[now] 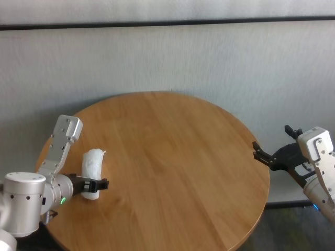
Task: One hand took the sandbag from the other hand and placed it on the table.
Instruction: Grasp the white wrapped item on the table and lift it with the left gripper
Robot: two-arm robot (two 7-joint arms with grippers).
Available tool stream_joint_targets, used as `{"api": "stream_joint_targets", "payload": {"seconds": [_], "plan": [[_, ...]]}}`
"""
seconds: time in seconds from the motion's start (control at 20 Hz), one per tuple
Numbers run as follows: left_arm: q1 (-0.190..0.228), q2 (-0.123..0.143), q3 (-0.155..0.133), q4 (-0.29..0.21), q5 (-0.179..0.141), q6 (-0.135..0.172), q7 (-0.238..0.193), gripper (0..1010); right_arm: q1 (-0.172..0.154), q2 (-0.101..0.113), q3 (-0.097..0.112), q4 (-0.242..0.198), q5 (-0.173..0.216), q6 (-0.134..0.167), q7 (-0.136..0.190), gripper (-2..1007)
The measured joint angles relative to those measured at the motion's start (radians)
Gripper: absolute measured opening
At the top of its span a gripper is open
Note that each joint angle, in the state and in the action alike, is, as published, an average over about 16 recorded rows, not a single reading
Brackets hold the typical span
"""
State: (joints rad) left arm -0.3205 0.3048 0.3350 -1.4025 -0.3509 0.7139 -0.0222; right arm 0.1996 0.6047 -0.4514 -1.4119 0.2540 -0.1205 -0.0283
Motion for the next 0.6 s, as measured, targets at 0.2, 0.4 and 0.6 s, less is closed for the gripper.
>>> {"api": "stream_joint_targets", "payload": {"seconds": [0.2, 0.4, 0.6], "plan": [[-0.004, -0.005, 0.0, 0.007, 0.009, 0.005, -0.004, 1000, 0.0, 0.0, 0.0, 0.0, 0.0, 0.0, 0.0, 1001], [-0.009, -0.009, 0.002, 0.013, 0.017, 0.01, -0.006, 1000, 0.0, 0.0, 0.0, 0.0, 0.0, 0.0, 0.0, 1001], [-0.012, -0.011, 0.003, 0.017, 0.024, 0.014, -0.007, 1000, 0.0, 0.0, 0.0, 0.0, 0.0, 0.0, 0.0, 1001]]}}
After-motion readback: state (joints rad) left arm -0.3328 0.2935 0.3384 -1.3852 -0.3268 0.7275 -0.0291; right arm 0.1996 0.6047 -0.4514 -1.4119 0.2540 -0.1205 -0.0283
